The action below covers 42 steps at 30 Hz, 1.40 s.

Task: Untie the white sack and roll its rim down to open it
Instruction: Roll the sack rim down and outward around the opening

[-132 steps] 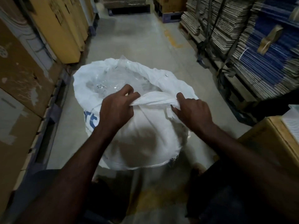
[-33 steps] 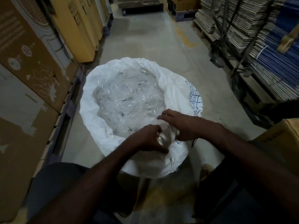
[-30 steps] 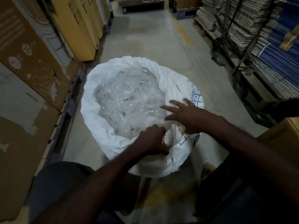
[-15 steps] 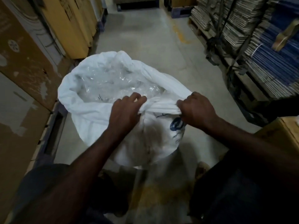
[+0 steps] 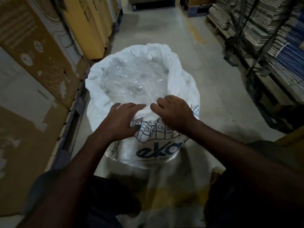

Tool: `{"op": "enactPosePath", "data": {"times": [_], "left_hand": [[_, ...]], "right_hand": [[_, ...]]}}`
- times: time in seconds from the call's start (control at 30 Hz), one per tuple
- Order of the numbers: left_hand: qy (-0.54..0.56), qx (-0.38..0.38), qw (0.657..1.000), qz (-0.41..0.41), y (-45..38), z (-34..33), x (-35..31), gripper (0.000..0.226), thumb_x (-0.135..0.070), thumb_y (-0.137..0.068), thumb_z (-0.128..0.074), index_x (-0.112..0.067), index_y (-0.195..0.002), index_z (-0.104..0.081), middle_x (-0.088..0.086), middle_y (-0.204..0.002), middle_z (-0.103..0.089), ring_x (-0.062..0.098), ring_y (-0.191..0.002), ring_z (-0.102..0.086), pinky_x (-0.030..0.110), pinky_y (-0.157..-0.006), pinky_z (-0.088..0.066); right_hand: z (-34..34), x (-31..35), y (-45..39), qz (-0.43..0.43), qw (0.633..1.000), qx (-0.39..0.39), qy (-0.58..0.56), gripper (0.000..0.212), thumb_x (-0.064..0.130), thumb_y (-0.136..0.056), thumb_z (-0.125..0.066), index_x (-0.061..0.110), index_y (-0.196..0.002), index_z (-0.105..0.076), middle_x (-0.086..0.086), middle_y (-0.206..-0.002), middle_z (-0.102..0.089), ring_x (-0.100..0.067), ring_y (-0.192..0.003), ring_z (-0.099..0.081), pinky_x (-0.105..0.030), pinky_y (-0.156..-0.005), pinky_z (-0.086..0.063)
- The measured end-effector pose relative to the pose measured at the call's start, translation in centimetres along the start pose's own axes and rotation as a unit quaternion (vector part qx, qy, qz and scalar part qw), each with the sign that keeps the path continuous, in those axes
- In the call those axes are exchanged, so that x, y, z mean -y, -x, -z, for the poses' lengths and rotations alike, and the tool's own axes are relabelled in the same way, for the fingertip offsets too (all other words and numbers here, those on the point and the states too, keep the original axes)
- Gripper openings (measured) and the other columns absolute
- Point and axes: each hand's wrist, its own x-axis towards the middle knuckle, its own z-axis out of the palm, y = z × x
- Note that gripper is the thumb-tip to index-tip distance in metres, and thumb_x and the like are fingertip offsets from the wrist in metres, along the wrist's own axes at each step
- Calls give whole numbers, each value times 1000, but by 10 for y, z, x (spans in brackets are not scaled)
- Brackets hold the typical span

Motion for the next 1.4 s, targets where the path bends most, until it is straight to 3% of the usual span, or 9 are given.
{"op": "enactPosePath", "data": {"times": [0.27,0.37,0.63,0.77,0.9,0.97,1.07,1.2,1.4], "left_hand": [[-37,-135,988,70,2,-9,6,37,-26,-87,-77,-37,-115,-55,-14,-128,-53,16,-93,-60,31,-56,-44],[-70,-141,983,100,0,-12,8,46,-13,-84,-74,-36,-120,-57,-12,-145,-53,28,-116,-55,39,-66,-52],[208,119,969,63,-1,3,-25,84,-62,-94,-72,-40,-164,-32,-11,-149,-56,13,-132,-57,40,-105,-51],[372,127,911,127,-4,21,-24,49,-58,-99,-69,-36,-143,-64,-18,-132,-72,7,-121,-70,33,-101,-54],[397,106,902,134,0,17,-6,22,-33,-90,-88,-22,-104,-76,0,-97,-80,15,-91,-75,40,-86,-58],[346,73,927,123,2,13,-7,19,-20,-84,-90,-21,-90,-71,-7,-83,-74,7,-77,-67,36,-75,-52],[151,-18,981,117,3,2,-13,20,-18,-83,-78,-29,-91,-62,-10,-84,-70,16,-80,-66,42,-71,-53],[-39,-123,992,6,11,-6,-33,12,-16,-92,-63,-22,-100,-57,-2,-86,-63,27,-76,-60,39,-59,-44],[119,-91,984,93,19,-4,-49,46,-30,-92,-77,-32,-129,-49,-14,-98,-54,14,-82,-58,33,-66,-50]], "right_hand": [[-7,18,-3,72,988,102,-90,32,11,-82,-65,13,-113,-58,-12,-112,-59,-29,-93,-55,-40,-67,-48],[-5,7,12,7,964,238,-117,68,15,-80,-72,25,-140,-42,-11,-146,-48,-31,-122,-53,-42,-96,-53],[4,-10,-4,-77,993,51,-68,21,1,-86,-42,10,-102,-54,-10,-96,-49,-29,-60,-41,-31,-44,-37],[0,-2,-5,-58,996,13,-67,20,-3,-82,-46,8,-97,-54,-13,-95,-49,-28,-66,-42,-32,-43,-38],[-4,4,-8,14,997,24,-74,34,-1,-71,-65,9,-103,-58,-14,-104,-57,-31,-88,-55,-46,-84,-51],[-6,3,-3,52,985,135,-93,50,12,-71,-69,14,-118,-53,-13,-126,-58,-31,-119,-58,-50,-122,-32],[-1,0,5,29,946,301,-120,81,40,-76,-78,26,-143,-35,-5,-154,-47,-22,-145,-45,-50,-131,-12],[3,-6,0,-59,960,263,-79,108,39,-76,-84,29,-163,-19,-1,-131,-61,-24,-121,-59,-47,-105,-37],[-12,-20,3,21,995,98,22,29,29,-80,-55,12,-103,-61,-5,-79,-57,-30,-71,-58,-43,-81,-37]]}}
